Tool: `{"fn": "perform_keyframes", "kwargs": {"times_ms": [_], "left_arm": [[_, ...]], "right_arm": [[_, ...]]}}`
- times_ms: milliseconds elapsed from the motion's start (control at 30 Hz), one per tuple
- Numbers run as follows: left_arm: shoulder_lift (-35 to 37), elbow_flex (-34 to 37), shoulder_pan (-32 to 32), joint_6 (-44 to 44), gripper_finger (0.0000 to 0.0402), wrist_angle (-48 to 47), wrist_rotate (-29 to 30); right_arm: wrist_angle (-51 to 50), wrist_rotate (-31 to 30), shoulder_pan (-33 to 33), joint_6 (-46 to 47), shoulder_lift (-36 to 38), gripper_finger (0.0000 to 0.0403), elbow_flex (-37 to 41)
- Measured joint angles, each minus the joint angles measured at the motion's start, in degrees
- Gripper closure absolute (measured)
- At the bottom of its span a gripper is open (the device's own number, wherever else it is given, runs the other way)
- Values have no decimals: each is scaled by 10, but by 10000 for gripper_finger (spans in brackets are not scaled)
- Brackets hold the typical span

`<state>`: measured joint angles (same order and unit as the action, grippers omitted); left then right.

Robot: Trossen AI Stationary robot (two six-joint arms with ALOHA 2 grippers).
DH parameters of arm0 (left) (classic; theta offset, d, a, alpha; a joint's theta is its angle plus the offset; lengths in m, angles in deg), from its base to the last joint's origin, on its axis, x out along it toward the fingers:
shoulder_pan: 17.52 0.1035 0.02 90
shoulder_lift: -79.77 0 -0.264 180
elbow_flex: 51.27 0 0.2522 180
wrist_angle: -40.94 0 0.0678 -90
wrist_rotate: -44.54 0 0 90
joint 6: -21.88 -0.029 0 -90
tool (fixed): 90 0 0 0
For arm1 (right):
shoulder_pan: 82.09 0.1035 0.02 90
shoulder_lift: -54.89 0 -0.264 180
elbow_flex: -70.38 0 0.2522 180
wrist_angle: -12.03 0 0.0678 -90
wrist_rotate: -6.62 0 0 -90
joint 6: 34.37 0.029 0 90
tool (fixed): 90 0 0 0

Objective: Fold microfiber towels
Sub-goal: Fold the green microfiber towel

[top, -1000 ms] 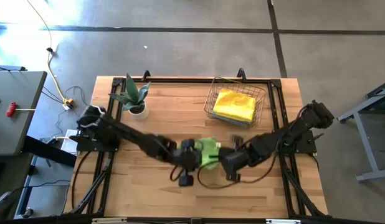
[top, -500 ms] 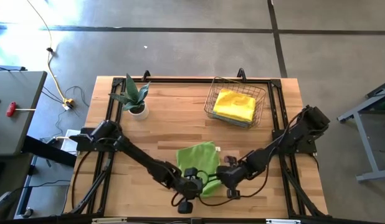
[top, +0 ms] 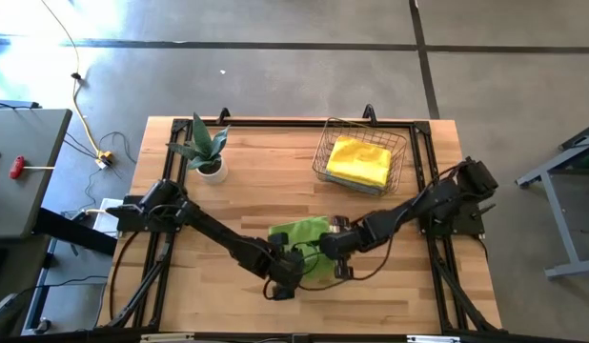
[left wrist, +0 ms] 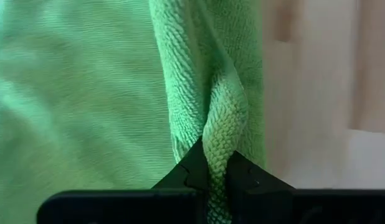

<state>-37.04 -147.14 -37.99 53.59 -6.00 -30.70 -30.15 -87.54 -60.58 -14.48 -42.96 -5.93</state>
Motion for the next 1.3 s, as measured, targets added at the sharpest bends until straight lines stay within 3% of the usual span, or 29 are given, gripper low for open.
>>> {"fn": "perform_keyframes", "kwargs": {"times_ms": [367,800,900,1167,1300], "left_arm": [[0,0,9,-4,394,-39,104],[-1,0,21,-4,394,-59,132],[-1,0,21,-4,394,-61,133],[-1,0,21,21,375,-74,145],[-1,0,21,22,360,-78,145]], "right_arm": [[-5,0,-77,-52,-48,395,0],[16,-3,-91,-105,-49,390,0],[16,-3,-91,-114,-49,368,0],[-17,-42,-92,-116,-46,261,-15],[-27,-7,-74,-96,-37,252,-31]]}}
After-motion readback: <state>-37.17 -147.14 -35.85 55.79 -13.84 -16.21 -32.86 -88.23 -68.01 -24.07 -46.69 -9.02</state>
